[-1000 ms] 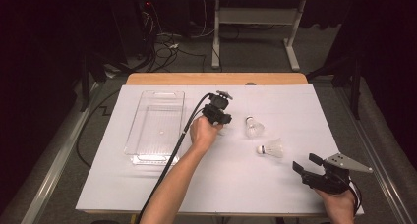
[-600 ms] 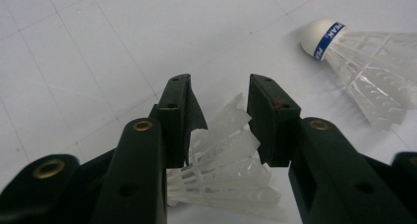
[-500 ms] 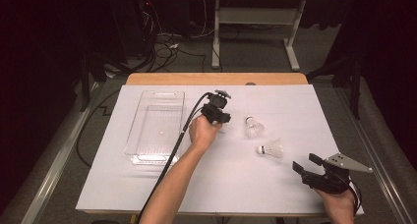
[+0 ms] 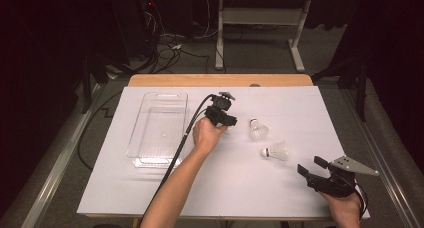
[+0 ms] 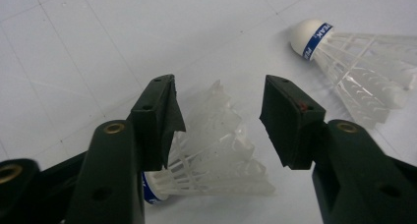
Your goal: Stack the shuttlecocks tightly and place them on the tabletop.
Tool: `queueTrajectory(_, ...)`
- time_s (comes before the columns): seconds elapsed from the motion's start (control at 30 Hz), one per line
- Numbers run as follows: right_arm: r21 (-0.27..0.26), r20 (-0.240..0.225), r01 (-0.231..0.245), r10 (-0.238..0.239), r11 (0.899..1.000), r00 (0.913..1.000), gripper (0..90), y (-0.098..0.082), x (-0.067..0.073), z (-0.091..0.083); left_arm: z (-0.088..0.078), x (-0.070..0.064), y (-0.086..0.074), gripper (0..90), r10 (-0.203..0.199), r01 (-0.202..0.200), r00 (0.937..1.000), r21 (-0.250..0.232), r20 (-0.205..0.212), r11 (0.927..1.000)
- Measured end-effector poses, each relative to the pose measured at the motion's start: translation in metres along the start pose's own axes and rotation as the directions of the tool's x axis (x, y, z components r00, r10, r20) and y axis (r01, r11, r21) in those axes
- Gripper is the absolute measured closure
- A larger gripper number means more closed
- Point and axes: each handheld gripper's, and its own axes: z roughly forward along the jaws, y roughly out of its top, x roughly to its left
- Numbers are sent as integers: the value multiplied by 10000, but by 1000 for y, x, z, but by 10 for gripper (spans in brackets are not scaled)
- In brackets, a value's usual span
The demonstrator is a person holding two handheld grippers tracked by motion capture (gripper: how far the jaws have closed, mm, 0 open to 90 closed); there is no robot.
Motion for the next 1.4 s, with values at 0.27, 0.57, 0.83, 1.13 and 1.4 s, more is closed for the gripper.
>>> queueTrajectory(0.27,6,-1,23,-23,10000,10000,263,0,0,0,-3,2,0,414,-34,36,9998,-105,205,9999)
queueTrajectory(0.57,8,2,-11,11,10000,10000,263,0,0,0,-8,0,0,382,3,6,9993,-238,376,9997)
queueTrajectory(0.83,1,11,-10,10,10000,10000,263,0,1,0,-17,-2,0,364,153,-136,9989,-389,453,9992)
queueTrajectory(1.13,13,29,2,-2,10000,10000,263,0,1,0,-27,-8,-3,362,389,-367,9980,-442,504,9983)
queueTrajectory(1.4,12,30,-9,9,10000,10000,263,0,1,0,-35,-10,-8,362,459,-414,9966,-655,684,9970)
